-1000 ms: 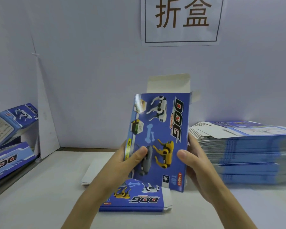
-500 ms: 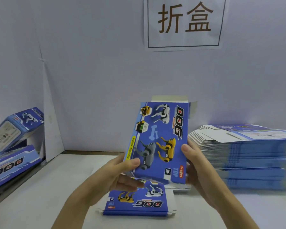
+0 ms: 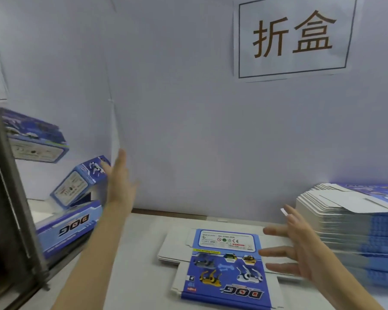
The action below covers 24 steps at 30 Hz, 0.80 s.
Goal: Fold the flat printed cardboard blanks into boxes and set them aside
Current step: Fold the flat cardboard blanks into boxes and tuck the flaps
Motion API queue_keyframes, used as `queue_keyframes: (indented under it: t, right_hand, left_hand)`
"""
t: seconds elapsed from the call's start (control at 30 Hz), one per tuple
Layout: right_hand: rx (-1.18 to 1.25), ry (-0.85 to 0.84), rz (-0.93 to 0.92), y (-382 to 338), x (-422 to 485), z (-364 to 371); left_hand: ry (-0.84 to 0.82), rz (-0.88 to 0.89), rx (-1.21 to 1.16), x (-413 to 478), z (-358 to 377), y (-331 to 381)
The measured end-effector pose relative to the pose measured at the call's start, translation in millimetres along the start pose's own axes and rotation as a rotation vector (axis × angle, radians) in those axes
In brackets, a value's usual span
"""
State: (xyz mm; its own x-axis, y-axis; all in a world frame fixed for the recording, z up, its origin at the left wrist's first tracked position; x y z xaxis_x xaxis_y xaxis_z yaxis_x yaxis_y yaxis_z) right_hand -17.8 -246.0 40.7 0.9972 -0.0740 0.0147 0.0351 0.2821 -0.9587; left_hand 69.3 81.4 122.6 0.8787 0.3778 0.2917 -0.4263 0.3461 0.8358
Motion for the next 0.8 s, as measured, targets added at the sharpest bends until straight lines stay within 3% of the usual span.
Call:
queue_keyframes:
  t: [0.13, 0.23, 0.33, 0.47, 0.57, 0.63, 0.73, 0.8]
  right_hand:
    - [-0.074, -0.034, -0.013, 2.3, -8.1, 2.2]
    - [-0.201, -0.068, -0.038, 7.7, -18.0, 4.8]
    - [-0.299, -0.077, -0.025, 9.8, -23.3, 8.5]
    - [-0.388, -0.08, -0.007, 8.7, -24.0, 7.5]
    - [-0.389, -0.057, -0.003, 8.1, -23.2, 7.1]
    - [-0.409, -0.047, -0.013, 7.3, -23.2, 7.1]
    - [-0.41, 0.036, -0.163, 5.0, -22.0, 3.8]
    - [-0.429, 0.136, -0.314, 0.4, -23.9, 1.5]
  left_hand:
    - [-0.519, 0.114, 0.746, -56.0, 15.9, -82.9]
    - [-0.984, -0.088, 1.143, -105.6, 14.9, -154.1]
    - [-1.185, -0.162, 1.536, -124.5, 28.0, -185.0]
    - [-1.269, -0.177, 1.698, -124.6, 43.9, -178.5]
    - [-1.097, -0.37, 1.577, -129.2, 49.3, -167.8]
    - [-1.058, -0.39, 1.531, -131.7, 49.7, -154.0]
    - [-1.199, -0.13, 1.507, -134.2, 48.1, -119.4]
    - [-1.043, 0.195, 1.51, -131.7, 47.1, -101.5]
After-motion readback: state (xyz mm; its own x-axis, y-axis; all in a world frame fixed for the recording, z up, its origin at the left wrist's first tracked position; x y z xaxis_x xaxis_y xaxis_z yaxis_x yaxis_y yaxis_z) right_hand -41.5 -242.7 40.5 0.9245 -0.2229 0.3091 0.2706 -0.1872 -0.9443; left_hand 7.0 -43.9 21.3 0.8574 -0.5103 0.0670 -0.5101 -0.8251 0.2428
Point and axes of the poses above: each hand's wrist, its own x-axis towards the middle knuckle, its own z-axis out of the palm, y = z × x, the point moved 1 cm from there along x, towards the middle knuckle, and after that the axes turned 5 degrees about x, right-handed, at the moved point
